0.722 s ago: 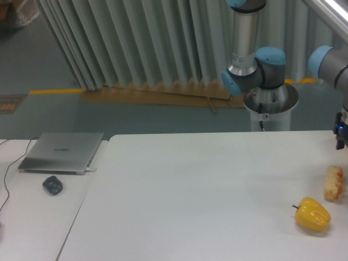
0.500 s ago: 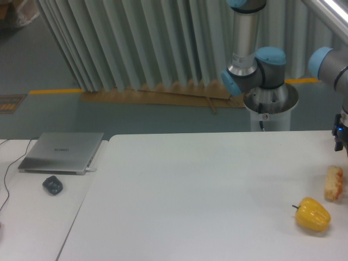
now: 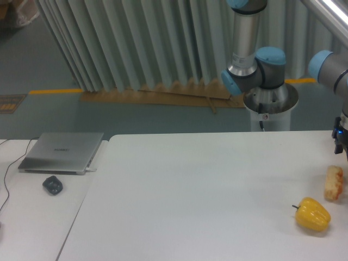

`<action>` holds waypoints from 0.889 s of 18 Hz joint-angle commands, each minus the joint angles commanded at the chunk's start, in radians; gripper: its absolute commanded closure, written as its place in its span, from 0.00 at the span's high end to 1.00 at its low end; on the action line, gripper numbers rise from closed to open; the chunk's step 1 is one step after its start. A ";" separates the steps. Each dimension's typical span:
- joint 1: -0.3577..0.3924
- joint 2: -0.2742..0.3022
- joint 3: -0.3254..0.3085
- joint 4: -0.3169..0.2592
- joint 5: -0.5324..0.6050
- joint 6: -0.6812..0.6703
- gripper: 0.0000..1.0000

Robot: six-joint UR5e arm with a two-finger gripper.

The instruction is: Place the bread in the basket

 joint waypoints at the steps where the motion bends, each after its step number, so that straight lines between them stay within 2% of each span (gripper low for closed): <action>1: 0.000 -0.002 0.000 0.002 0.000 0.000 1.00; 4: 0.000 -0.002 0.000 -0.003 -0.006 -0.031 1.00; 16: 0.005 -0.017 -0.020 -0.003 -0.018 -0.517 1.00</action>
